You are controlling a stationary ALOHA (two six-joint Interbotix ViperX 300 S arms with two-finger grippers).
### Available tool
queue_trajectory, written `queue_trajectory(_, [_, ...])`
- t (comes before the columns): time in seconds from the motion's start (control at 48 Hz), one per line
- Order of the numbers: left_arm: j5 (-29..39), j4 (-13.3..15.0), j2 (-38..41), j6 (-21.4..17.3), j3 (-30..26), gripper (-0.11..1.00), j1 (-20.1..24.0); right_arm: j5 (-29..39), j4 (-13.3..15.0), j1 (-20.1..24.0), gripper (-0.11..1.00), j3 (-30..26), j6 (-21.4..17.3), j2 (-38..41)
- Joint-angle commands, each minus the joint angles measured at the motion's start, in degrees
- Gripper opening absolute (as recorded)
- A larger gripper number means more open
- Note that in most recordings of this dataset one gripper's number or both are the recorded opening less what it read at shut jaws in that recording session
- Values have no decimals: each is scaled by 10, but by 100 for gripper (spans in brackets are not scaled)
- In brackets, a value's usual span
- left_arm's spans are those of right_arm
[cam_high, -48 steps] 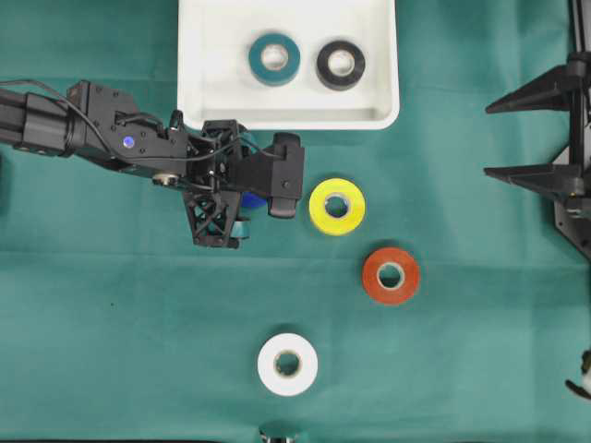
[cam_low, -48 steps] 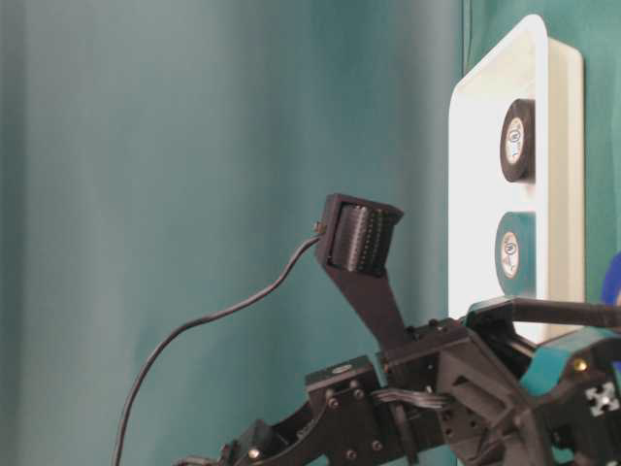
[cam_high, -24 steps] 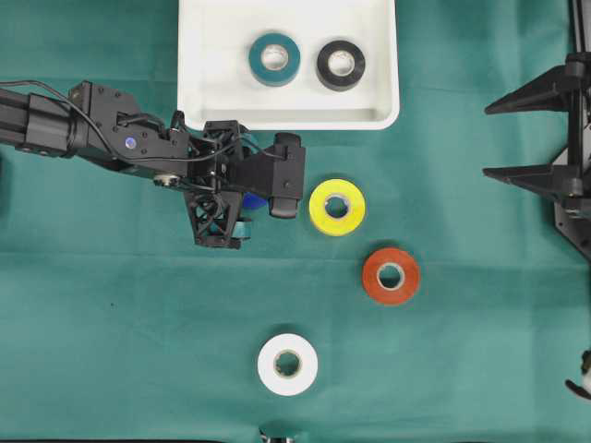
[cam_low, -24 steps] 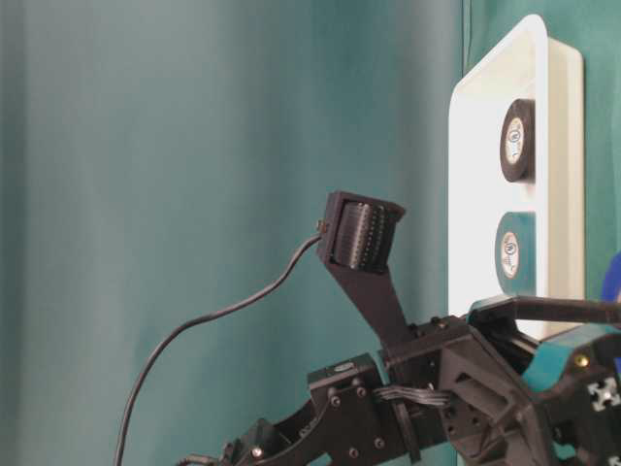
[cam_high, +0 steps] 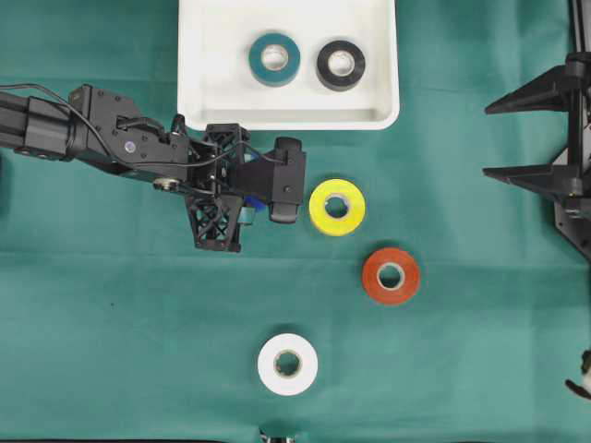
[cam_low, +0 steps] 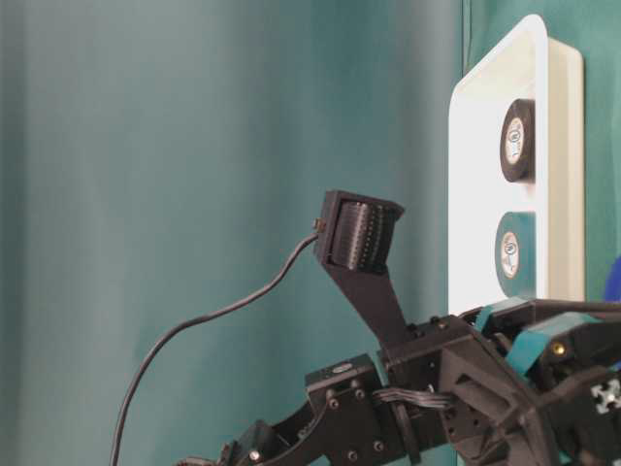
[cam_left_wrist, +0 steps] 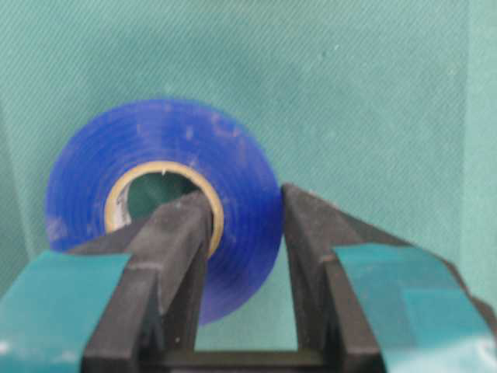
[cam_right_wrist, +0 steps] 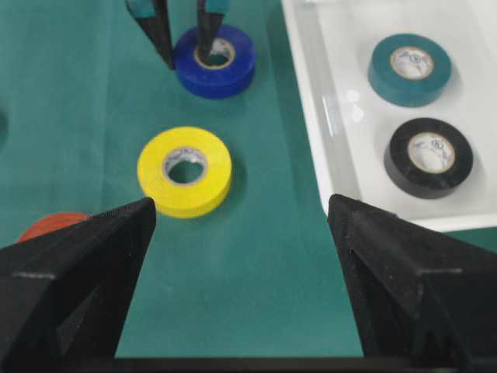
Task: Pick up the tape from a random location and place it into the white case.
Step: 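Lower the left gripper onto the blue roll's core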
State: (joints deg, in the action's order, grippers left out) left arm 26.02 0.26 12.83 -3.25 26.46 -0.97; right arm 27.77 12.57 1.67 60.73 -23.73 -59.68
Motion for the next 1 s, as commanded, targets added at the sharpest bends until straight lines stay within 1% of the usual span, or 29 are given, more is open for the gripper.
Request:
queue_trajectory(0.0, [0, -1, -12, 2, -11, 23, -4, -5, 1, 0, 85, -6, 0, 5])
queue_trajectory(0.98, [9, 1, -12, 3, -18, 23, -4, -4, 1, 0, 85, -6, 0, 6])
